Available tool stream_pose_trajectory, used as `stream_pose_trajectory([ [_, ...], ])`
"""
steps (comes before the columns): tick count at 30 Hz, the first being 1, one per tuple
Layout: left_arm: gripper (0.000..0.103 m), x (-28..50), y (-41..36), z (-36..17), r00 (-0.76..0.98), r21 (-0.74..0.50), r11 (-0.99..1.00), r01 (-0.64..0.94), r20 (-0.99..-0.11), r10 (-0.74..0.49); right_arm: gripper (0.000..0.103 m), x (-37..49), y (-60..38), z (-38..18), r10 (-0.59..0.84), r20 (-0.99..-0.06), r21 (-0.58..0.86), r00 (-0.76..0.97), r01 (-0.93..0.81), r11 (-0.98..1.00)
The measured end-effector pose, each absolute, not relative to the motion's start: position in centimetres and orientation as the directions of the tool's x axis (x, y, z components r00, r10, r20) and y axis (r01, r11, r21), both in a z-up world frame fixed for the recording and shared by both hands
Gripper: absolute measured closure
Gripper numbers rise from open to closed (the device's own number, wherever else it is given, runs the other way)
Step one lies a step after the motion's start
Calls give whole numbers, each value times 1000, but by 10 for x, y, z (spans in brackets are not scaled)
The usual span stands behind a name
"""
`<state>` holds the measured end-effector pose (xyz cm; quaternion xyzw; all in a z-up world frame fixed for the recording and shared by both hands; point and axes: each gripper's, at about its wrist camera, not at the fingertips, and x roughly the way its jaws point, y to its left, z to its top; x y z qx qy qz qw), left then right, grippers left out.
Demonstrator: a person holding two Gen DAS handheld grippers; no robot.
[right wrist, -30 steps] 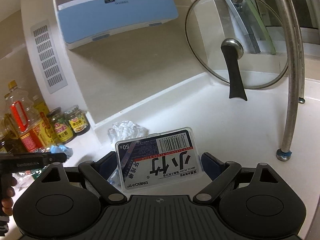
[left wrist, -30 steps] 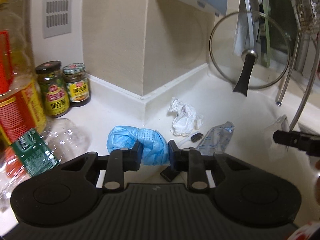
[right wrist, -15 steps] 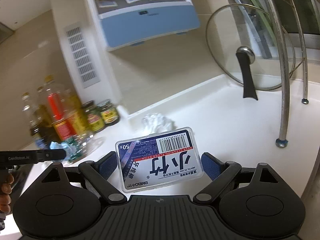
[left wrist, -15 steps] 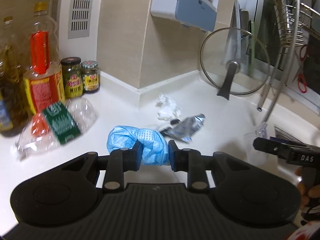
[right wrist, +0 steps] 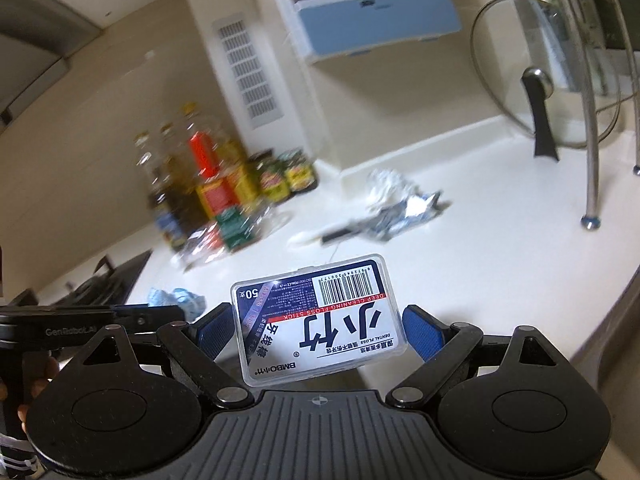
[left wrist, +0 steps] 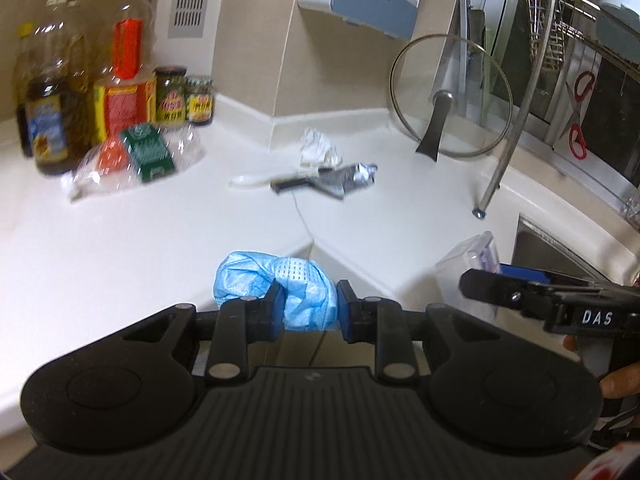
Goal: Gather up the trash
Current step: 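Carry the blue gloves and plastic box down over the wastebasket with both tools, then open the left gripper to drop the blue gloves into the wastebasket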
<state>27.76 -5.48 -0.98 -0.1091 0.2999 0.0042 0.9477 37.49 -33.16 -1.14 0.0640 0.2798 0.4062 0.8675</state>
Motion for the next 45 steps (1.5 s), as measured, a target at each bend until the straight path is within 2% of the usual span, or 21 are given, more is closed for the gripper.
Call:
stream_pose_trajectory([
  [16, 79, 216, -50, -59, 744, -249, 955, -162, -666, -48, 13, 311, -313, -62, 747, -558, 365, 362, -701, 613],
  [30, 79, 206, -8, -157, 613, -317, 934, -165, -775, -154, 13, 299, -289, -146, 597, -734, 342, 324, -583, 737],
  [45, 79, 234, 5, -228, 578, -341, 929, -144, -791, -201, 13, 323, -263, -198, 520, -778, 299, 354, -519, 801],
])
